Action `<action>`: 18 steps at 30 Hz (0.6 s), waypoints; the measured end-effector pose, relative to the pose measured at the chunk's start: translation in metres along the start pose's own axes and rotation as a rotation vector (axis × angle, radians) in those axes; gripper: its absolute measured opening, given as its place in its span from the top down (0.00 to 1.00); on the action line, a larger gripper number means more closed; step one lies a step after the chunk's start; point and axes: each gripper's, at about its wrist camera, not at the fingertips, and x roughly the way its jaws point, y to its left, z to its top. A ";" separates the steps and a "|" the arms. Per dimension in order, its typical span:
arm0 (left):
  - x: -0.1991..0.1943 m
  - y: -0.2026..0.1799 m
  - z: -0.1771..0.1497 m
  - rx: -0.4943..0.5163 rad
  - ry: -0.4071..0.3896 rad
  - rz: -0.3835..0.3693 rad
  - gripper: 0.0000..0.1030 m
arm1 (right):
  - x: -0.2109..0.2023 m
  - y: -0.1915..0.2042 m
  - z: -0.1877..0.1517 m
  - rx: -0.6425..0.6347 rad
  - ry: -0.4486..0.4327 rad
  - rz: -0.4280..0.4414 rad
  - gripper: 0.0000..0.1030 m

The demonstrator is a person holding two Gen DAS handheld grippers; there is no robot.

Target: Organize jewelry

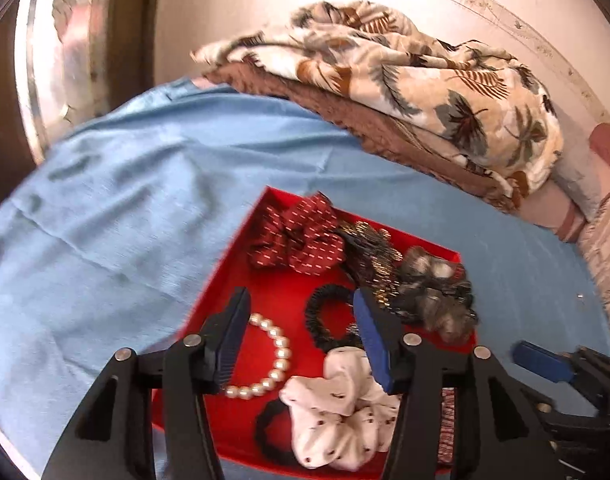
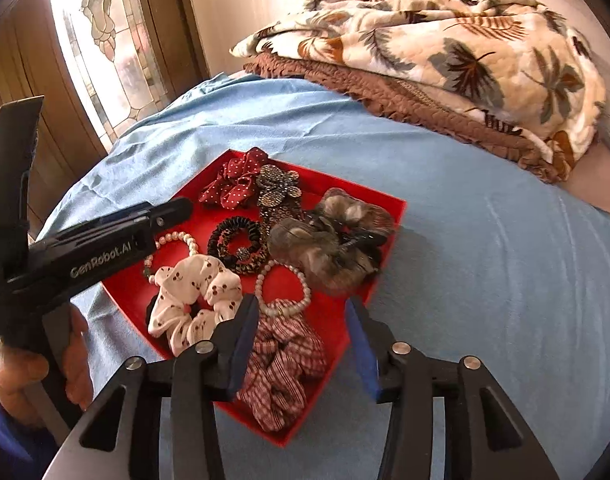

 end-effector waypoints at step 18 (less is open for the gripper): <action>-0.045 0.017 -0.001 -0.050 -0.220 0.203 0.16 | 0.039 -0.013 -0.026 -0.015 0.130 -0.108 0.48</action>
